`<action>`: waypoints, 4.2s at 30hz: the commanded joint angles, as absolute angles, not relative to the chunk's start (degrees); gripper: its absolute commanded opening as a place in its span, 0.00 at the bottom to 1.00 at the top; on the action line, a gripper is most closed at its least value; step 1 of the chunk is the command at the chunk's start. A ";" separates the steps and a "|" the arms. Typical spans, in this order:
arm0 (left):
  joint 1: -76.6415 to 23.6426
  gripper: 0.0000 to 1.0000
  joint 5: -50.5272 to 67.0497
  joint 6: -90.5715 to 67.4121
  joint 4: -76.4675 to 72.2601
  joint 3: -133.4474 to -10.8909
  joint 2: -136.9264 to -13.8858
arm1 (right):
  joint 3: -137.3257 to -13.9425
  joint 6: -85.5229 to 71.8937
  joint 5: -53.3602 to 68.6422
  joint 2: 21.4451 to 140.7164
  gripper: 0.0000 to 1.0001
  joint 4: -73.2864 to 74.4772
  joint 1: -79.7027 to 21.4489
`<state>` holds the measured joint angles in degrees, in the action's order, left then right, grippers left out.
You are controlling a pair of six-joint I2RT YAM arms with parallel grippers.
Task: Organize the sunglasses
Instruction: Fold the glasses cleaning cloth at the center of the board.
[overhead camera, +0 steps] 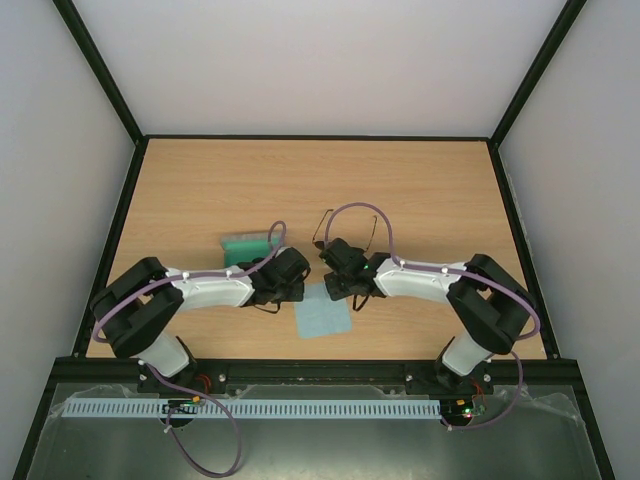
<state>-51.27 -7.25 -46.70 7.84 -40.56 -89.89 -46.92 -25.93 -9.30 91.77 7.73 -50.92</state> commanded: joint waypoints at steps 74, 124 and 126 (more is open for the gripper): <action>-50.00 0.02 -9.82 -44.61 10.89 -44.59 -94.46 | -48.40 -25.53 -8.74 91.94 0.01 8.73 -47.12; -61.84 0.02 -8.40 -52.11 12.30 -38.17 -80.19 | -36.30 -33.83 -4.35 74.85 0.01 12.28 -51.35; -62.25 0.02 -8.20 -52.48 12.30 -37.97 -80.20 | -36.12 -33.88 -5.00 74.52 0.01 12.84 -51.66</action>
<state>-61.19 -7.97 -50.74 10.70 -39.13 -81.25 -37.08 -32.84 -3.09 76.01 8.93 -50.74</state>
